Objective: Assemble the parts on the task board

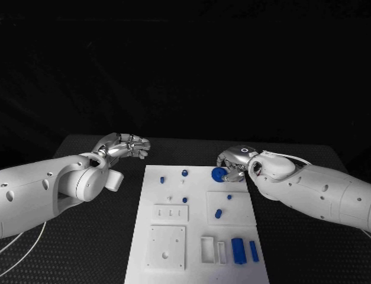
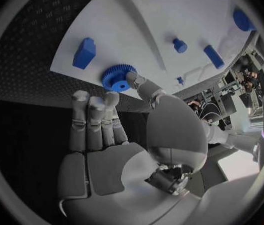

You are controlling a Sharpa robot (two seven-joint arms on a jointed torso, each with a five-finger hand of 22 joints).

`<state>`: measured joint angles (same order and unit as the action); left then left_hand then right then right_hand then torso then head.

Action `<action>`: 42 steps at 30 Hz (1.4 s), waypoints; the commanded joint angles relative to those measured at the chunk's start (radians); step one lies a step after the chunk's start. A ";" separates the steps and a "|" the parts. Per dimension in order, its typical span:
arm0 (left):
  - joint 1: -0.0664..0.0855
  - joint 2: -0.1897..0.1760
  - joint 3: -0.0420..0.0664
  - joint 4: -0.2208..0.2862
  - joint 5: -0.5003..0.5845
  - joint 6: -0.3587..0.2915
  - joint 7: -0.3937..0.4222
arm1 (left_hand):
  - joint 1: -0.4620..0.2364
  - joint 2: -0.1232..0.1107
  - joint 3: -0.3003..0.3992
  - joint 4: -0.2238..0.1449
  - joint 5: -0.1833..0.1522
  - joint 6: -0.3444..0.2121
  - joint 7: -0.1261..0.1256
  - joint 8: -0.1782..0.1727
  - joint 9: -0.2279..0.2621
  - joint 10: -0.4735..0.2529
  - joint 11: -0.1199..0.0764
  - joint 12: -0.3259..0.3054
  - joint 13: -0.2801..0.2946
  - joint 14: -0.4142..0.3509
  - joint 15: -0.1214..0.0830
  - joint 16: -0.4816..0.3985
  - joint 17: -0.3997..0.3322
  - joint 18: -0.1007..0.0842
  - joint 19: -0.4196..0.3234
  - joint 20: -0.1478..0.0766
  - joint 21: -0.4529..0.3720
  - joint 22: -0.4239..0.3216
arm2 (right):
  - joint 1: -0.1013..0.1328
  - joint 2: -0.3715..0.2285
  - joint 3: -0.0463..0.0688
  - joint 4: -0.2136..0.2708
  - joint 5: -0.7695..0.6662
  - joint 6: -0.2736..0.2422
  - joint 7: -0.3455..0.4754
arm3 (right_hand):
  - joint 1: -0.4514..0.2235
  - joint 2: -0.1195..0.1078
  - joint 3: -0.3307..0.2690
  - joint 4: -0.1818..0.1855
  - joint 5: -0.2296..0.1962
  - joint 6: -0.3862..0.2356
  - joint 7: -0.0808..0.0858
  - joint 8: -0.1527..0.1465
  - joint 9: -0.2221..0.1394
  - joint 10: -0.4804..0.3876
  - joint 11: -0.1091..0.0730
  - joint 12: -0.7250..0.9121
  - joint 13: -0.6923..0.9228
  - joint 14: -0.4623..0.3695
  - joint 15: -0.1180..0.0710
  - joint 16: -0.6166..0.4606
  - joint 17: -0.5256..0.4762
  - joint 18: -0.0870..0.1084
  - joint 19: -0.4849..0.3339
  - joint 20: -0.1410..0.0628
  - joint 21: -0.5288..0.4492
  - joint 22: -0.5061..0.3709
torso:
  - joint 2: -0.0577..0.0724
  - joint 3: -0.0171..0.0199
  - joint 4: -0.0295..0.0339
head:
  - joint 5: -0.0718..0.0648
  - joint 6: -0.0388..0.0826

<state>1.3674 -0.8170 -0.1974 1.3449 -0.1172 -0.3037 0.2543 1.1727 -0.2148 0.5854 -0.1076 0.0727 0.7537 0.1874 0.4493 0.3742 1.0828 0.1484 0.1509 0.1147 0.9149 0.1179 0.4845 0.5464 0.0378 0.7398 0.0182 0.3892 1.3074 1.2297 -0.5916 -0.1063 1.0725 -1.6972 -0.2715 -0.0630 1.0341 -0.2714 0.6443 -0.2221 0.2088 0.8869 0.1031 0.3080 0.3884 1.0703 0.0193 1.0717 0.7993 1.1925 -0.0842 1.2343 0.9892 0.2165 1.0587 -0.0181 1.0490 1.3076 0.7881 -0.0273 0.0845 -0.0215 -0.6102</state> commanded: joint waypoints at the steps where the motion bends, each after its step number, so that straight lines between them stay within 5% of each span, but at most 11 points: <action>1: 0.001 0.004 0.000 0.000 -0.004 0.013 0.007 | -0.010 -0.001 0.006 0.001 -0.004 -0.007 0.001 -0.004 0.002 -0.007 0.003 -0.004 -0.001 0.001 -0.002 0.001 0.002 0.015 -0.008 -0.002 0.006 0.020 | -0.002 0.004 0.000 -0.011 0.028 0.040 0.036 | 0.010 0.012 0.024 0.009 -0.018 0.048 0.029 0.008 0.002 -0.123 0.002 0.007 0.001 -0.008 0.000 -0.005 0.002 0.045 -0.007 0.004 -0.005 0.008 | 0.000 0.0001 0.0009 | 0.001 -0.001; 18: 0.001 0.002 0.000 0.001 -0.004 0.016 0.005 | -0.012 0.000 0.006 0.004 -0.004 -0.008 0.001 -0.005 0.002 -0.008 0.003 -0.004 -0.001 0.001 -0.002 0.001 0.002 0.015 -0.008 -0.002 0.006 0.020 | -0.014 0.013 -0.001 -0.031 0.048 0.104 0.055 | 0.005 0.032 0.058 0.039 -0.052 0.074 0.027 0.022 0.005 -0.125 0.002 0.014 0.001 -0.009 0.000 -0.004 0.008 0.045 -0.011 0.008 0.000 0.012 | -0.001 -0.0021 0.0000 | 0.000 -0.009; 29: 0.001 0.002 0.000 0.001 -0.006 0.017 0.002 | -0.011 0.000 0.007 0.003 -0.004 -0.008 0.001 -0.005 0.002 -0.008 0.003 -0.004 -0.001 0.000 -0.002 0.001 0.002 0.015 -0.008 -0.002 0.006 0.020 | -0.014 0.012 -0.001 -0.024 0.049 0.076 0.057 | -0.031 0.027 -0.005 0.019 0.025 0.066 0.028 0.020 0.004 -0.130 0.004 0.018 0.000 -0.013 0.001 -0.004 0.013 0.045 -0.017 0.008 0.004 0.014 | -0.001 -0.0024 -0.0008 | 0.000 -0.011; 42: 0.001 0.002 0.000 0.001 -0.009 0.017 0.000 | -0.010 0.000 0.007 0.002 -0.004 -0.009 0.001 -0.005 0.002 -0.009 0.004 -0.005 -0.001 0.000 -0.002 0.001 0.002 0.015 -0.009 -0.003 0.006 0.020 | -0.014 0.014 -0.001 -0.023 0.030 0.082 0.060 | 0.003 0.045 0.006 0.010 -0.044 0.096 0.019 0.036 0.010 -0.119 -0.006 0.024 -0.002 -0.005 -0.007 -0.001 0.017 0.045 -0.009 0.002 0.008 0.012 | 0.000 -0.0018 -0.0021 | -0.001 -0.012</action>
<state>1.3672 -0.8172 -0.1975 1.3445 -0.1202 -0.3007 0.2509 1.1727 -0.2148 0.5874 -0.1056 0.0727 0.7538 0.1874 0.4493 0.3747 1.0792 0.1520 0.1509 0.1147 0.9149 0.1179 0.4845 0.5469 0.0372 0.7359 0.0143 0.3892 1.3079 1.2256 -0.5800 -0.1014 1.0510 -1.6494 -0.2433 -0.0151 1.0279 -0.2246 0.6446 -0.2126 0.1704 0.8870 0.1031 0.3395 0.3981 1.0703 0.0193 1.0910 0.7978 1.1893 -0.0834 1.2345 1.0049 0.2235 1.0481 -0.0072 1.0531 1.3075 0.7872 -0.0293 0.0833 -0.0221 -0.6211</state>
